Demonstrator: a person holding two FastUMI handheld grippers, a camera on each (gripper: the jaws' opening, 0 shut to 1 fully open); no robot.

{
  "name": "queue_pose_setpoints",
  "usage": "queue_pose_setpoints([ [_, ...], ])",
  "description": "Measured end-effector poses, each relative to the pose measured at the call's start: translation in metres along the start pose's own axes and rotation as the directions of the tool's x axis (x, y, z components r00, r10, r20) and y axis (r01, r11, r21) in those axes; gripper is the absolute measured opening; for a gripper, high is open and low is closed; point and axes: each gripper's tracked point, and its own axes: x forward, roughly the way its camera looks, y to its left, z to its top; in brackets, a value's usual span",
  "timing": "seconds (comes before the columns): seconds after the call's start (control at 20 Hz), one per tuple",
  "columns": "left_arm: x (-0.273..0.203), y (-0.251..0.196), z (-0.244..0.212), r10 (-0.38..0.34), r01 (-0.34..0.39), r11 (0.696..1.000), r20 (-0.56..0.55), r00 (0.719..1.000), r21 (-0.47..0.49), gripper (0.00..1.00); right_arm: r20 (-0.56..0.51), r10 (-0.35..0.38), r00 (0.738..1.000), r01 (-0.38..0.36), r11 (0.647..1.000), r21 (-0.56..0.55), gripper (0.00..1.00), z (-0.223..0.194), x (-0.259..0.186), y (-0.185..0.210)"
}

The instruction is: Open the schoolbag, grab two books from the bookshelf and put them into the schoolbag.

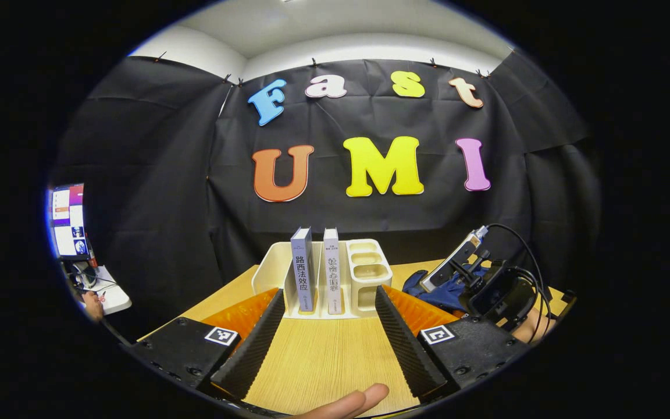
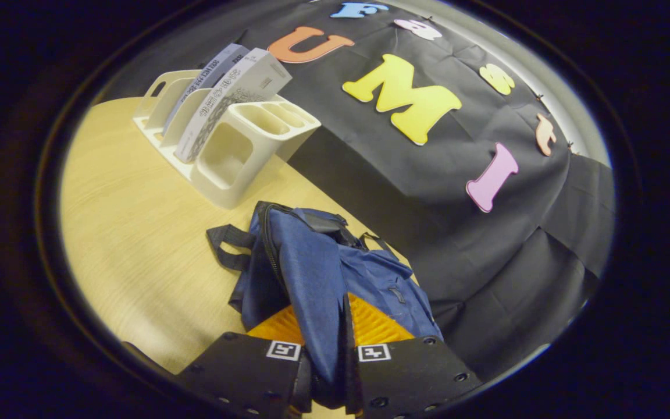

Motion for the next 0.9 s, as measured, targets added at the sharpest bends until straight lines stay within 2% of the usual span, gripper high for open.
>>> queue_pose_setpoints([
  [0.05, 0.000, 0.002, 0.001, 0.004, -0.004, 1.000, 0.003, 1.000, 0.000, 0.98, 0.008, 0.018, 1.000, -0.018, 1.000, 0.009, 0.23, 0.003, 0.001, 0.000],
  [0.1, 0.000, 0.004, 0.001, 0.008, -0.008, 1.000, 0.007, 1.000, -0.001, 0.98, 0.022, 0.022, 1.000, -0.022, 1.000, 0.014, 0.17, 0.006, 0.003, -0.004],
  [0.2, 0.005, 0.011, -0.002, 0.023, -0.023, 1.000, 0.003, 1.000, 0.001, 0.98, 0.042, 0.024, 0.999, -0.026, 0.999, 0.047, 0.13, 0.013, 0.005, -0.018],
  [0.3, 0.009, 0.018, -0.006, 0.046, -0.046, 0.999, -0.008, 0.999, -0.002, 0.98, 0.034, 0.069, 0.997, -0.073, 0.990, 0.120, 0.11, 0.016, 0.006, -0.029],
  [0.4, 0.013, 0.025, -0.010, 0.067, -0.068, 0.998, -0.021, 0.998, -0.014, 0.98, 0.040, 0.113, 0.993, -0.119, 0.976, 0.181, 0.11, 0.021, 0.008, -0.045],
  [0.7, 0.038, 0.019, -0.026, 0.050, -0.057, 0.996, -0.099, 0.994, -0.069, 0.98, 0.085, 0.164, 0.983, -0.181, 0.950, 0.256, 0.10, 0.030, 0.021, -0.100],
  [0.9, 0.066, 0.017, -0.020, 0.056, -0.064, 0.996, -0.129, 0.990, -0.065, 0.98, 0.100, 0.151, 0.983, -0.172, 0.950, 0.260, 0.10, 0.041, 0.034, -0.134],
])
